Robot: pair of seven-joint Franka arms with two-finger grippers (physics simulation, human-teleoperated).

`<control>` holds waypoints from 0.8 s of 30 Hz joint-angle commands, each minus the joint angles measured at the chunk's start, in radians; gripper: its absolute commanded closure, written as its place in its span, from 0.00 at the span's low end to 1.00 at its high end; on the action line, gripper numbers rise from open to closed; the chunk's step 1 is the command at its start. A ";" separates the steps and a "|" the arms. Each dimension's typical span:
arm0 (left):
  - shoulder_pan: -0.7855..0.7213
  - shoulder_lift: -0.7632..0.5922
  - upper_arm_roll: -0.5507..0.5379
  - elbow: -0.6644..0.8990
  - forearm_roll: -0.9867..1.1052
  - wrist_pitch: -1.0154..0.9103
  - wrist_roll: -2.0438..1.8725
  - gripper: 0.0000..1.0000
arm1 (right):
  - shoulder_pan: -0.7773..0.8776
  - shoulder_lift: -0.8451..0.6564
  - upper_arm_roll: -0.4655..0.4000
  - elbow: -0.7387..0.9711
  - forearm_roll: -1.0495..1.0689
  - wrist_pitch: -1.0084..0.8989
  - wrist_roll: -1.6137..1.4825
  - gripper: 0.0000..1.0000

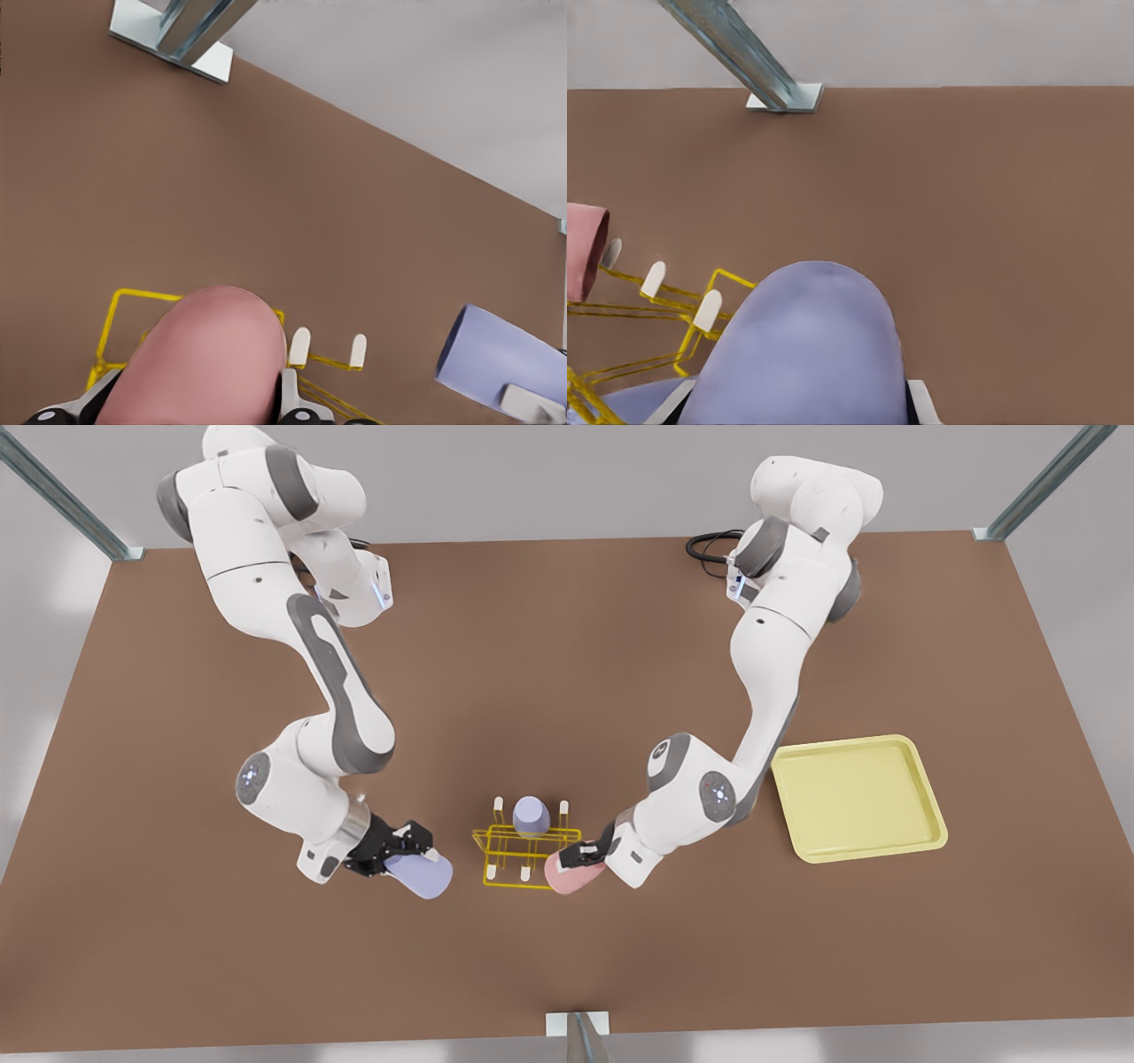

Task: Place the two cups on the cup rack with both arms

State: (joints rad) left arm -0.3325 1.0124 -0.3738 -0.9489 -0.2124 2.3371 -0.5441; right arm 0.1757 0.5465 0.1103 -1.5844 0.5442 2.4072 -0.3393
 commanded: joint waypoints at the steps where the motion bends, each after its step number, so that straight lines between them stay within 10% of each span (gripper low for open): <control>1: -0.003 0.000 0.001 -0.001 0.002 0.036 -0.157 0.00 | -0.001 0.043 0.000 0.072 0.005 -0.115 0.075 0.23; 8: 0.007 -0.017 -0.010 0.001 -0.001 0.028 -0.223 0.00 | 0.014 0.119 0.031 0.147 0.066 -0.125 0.075 0.23; 14: 0.213 -0.415 0.174 -0.083 0.226 -0.898 0.177 0.00 | 0.042 0.141 0.034 0.165 0.099 -0.109 0.075 0.23; 16: 0.199 -0.739 0.204 -0.616 0.304 -0.647 0.398 0.00 | 0.051 0.161 0.034 0.181 0.097 -0.103 0.075 0.23; 18: 0.193 -0.752 0.207 -0.619 0.304 -0.667 0.375 0.00 | 0.059 0.162 0.034 0.181 0.095 -0.099 0.075 0.23; 20: 0.199 -0.739 0.205 -0.604 0.300 -0.699 0.380 0.00 | 0.059 0.162 0.034 0.181 0.097 -0.097 0.075 0.00; 24: 0.213 -0.736 0.204 -0.585 0.245 -0.785 0.380 0.00 | 0.059 0.162 0.034 0.187 0.099 -0.097 0.075 0.00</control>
State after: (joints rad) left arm -0.1177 0.2762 -0.1712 -1.5351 0.0382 1.6654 -0.4136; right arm 0.2347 0.7106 0.1439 -1.3985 0.6465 2.3106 -0.2983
